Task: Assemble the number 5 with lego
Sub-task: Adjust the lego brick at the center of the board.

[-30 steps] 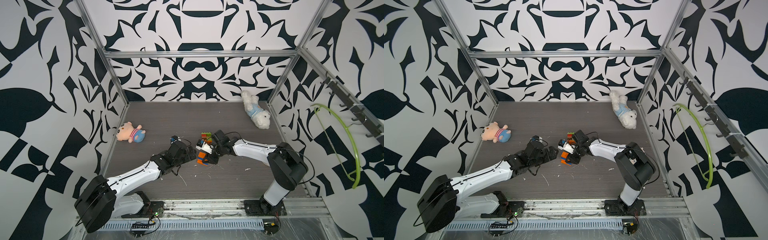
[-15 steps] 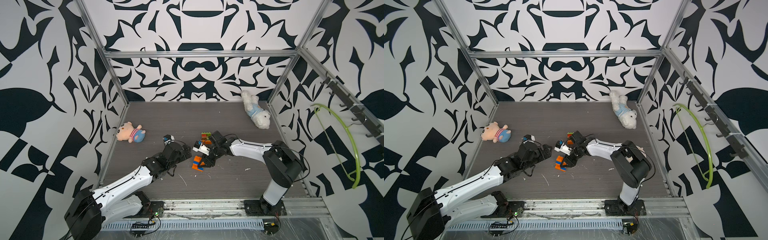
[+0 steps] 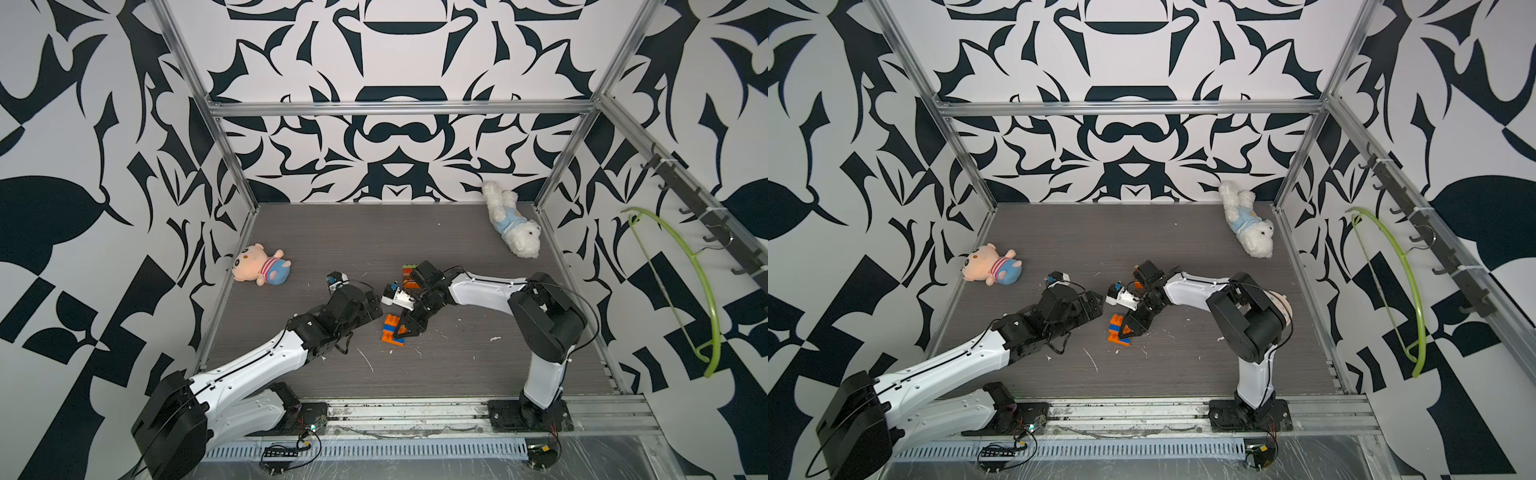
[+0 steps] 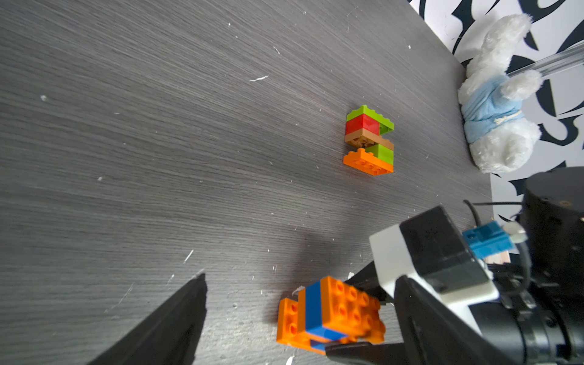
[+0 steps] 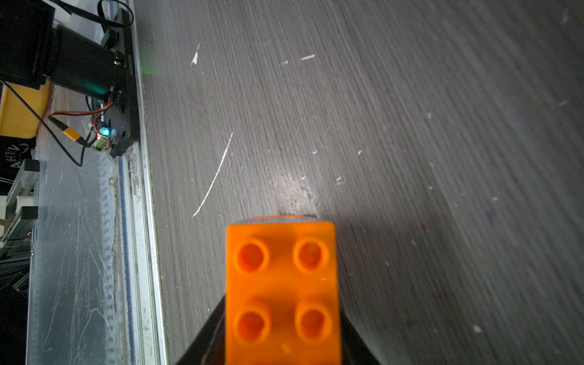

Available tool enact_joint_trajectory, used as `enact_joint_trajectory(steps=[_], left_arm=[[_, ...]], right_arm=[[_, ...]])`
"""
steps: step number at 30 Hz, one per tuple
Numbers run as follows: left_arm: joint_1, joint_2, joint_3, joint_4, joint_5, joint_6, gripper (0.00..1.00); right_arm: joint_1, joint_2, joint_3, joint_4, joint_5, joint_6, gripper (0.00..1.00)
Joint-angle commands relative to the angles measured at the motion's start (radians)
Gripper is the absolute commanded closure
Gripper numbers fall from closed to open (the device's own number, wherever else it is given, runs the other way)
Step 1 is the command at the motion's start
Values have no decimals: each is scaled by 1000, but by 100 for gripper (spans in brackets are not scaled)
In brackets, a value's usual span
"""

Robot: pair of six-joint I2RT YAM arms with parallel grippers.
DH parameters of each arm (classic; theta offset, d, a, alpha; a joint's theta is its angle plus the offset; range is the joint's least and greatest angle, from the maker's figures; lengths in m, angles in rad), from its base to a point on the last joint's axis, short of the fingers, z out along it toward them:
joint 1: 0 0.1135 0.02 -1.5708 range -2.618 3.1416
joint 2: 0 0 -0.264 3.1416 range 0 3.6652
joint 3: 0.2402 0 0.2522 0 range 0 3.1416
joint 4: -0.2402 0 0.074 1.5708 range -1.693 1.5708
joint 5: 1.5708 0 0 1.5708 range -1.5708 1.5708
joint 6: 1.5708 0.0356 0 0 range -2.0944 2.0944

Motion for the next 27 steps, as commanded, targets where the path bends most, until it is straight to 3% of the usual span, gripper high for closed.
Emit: enact_joint_trajectory(steps=[1, 13, 27], left_arm=[[0, 14, 7, -14, 3, 11, 1], [0, 29, 11, -2, 12, 12, 1], [-1, 40, 16, 5, 21, 15, 1]], right_arm=[[2, -8, 40, -34, -21, -23, 54], [-42, 15, 79, -61, 17, -11, 40], [-69, 25, 93, -42, 97, 47, 38]])
